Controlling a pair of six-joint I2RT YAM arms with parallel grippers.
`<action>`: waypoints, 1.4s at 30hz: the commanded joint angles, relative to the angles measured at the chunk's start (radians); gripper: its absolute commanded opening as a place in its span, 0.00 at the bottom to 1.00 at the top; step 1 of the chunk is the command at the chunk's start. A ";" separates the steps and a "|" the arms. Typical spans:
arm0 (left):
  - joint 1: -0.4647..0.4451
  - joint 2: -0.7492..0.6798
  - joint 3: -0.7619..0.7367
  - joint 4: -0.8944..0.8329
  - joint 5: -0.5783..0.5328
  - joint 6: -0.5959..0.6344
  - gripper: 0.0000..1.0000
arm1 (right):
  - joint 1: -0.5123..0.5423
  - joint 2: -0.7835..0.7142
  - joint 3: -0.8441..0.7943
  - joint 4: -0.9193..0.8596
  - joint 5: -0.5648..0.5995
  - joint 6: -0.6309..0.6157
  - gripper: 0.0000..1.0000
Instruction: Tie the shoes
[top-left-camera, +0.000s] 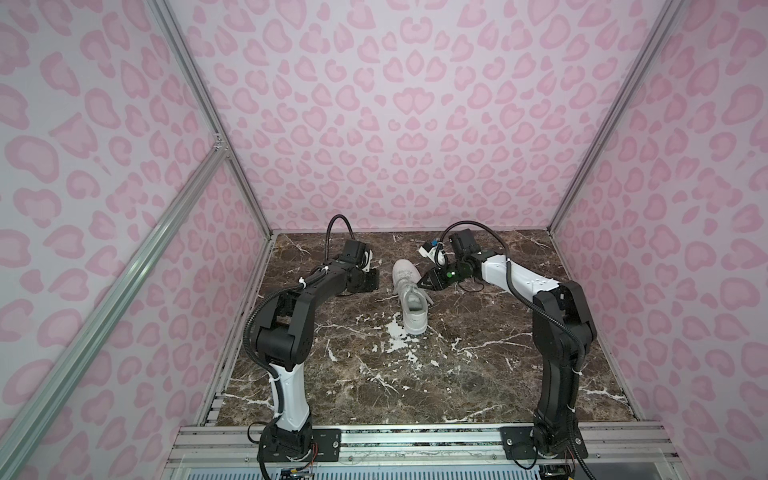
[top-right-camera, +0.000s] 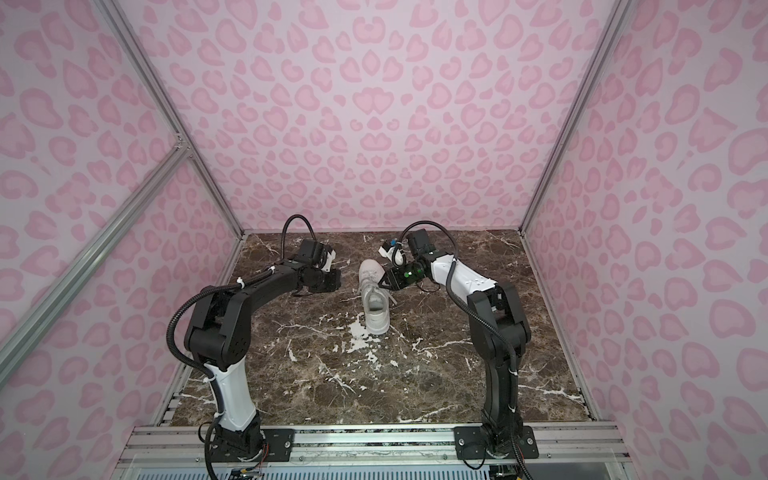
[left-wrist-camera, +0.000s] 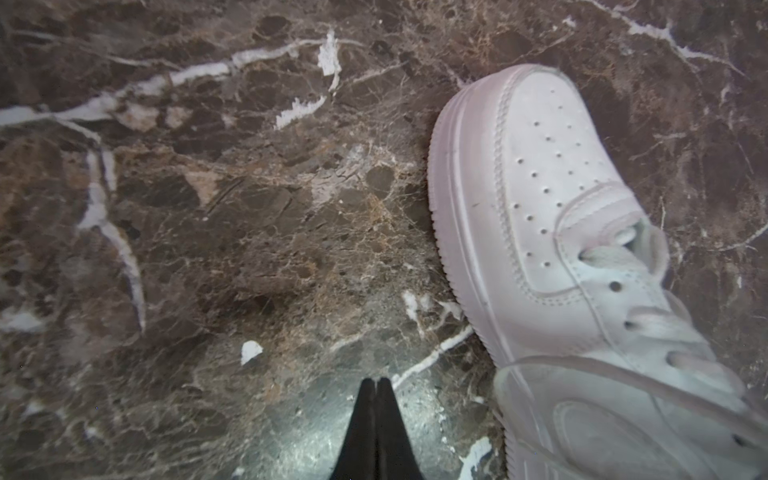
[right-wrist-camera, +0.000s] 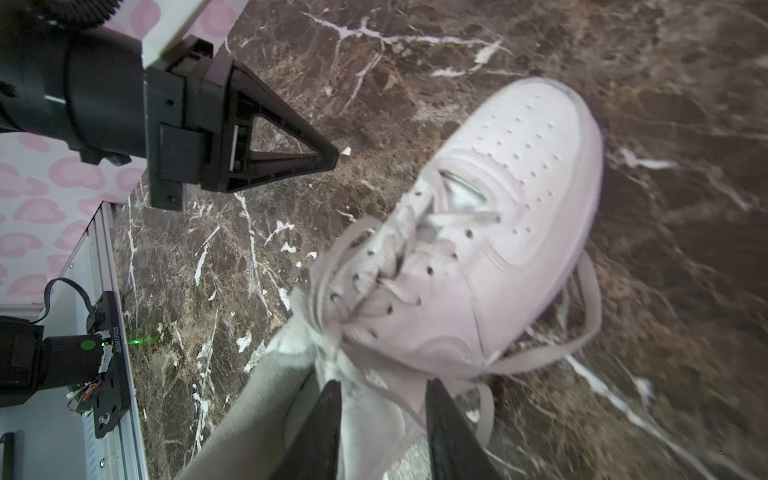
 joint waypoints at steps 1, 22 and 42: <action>0.003 0.006 0.019 -0.001 0.040 0.027 0.03 | -0.026 -0.029 -0.075 0.004 0.022 -0.008 0.36; -0.078 -0.064 0.065 0.030 0.199 0.553 0.50 | -0.074 -0.047 -0.103 -0.002 -0.010 -0.018 0.36; -0.061 -0.078 -0.035 0.075 0.262 0.424 0.45 | -0.055 -0.025 -0.062 -0.028 -0.021 -0.022 0.35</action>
